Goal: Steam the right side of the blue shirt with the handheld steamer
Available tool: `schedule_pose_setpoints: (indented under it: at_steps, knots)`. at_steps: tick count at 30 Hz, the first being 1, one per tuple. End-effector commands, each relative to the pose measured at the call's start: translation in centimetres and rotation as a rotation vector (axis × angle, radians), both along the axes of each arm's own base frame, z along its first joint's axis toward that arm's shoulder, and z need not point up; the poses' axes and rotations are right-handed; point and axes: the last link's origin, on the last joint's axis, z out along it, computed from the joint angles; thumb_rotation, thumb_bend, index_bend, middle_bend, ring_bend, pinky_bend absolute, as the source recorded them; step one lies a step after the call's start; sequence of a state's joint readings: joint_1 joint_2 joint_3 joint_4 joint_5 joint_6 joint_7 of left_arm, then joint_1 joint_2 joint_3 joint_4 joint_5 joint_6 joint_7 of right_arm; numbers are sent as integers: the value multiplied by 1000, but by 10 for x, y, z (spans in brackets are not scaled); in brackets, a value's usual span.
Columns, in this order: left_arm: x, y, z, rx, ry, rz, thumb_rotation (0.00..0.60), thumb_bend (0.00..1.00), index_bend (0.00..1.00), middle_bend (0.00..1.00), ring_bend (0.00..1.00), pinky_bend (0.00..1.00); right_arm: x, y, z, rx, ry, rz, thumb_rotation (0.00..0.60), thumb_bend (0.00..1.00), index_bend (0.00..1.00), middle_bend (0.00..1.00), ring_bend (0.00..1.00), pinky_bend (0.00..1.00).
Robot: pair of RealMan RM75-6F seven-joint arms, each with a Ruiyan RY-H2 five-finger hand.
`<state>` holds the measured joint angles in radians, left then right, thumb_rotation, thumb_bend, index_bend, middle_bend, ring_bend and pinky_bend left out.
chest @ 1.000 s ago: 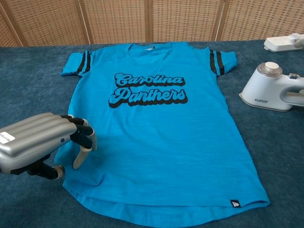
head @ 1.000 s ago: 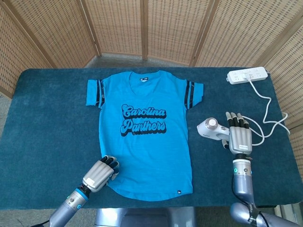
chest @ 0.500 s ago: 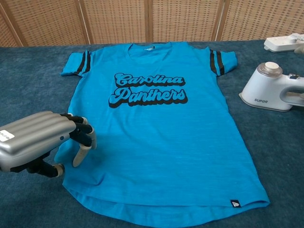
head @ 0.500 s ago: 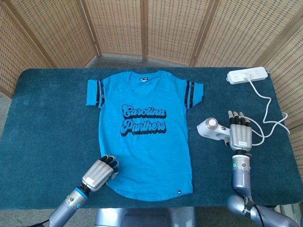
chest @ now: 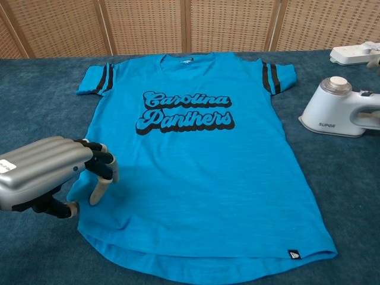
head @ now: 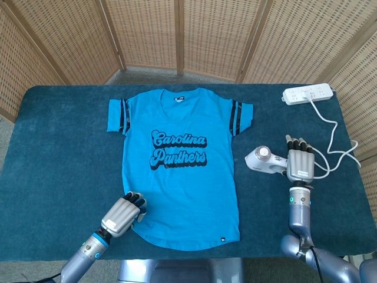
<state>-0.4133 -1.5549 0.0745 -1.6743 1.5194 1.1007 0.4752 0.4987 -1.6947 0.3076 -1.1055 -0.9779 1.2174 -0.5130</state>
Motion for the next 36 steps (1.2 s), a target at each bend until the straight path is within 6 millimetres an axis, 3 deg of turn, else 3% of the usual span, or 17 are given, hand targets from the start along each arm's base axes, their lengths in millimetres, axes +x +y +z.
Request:
schedule_pose_setpoints:
  at_steps: [1, 11, 28, 36]
  knots:
    - [0, 1, -1, -1, 0, -1, 600, 429, 645, 367, 232, 222, 0, -3, -3, -2, 2, 11, 600, 350, 166, 224, 173, 210]
    - [1, 2, -3, -5, -1, 8, 600, 428, 645, 367, 232, 222, -3, -10, -8, -44, 11, 76, 600, 403, 285, 326, 283, 278]
    - [-2, 3, -1, -7, -6, 25, 600, 426, 645, 367, 232, 222, -7, -26, -20, -14, 112, 82, 600, 407, 321, 361, 308, 293]
    - [-3, 4, 1, -1, -8, 31, 600, 426, 645, 367, 232, 222, -3, -34, -17, -22, 144, 98, 600, 406, 437, 490, 453, 390]
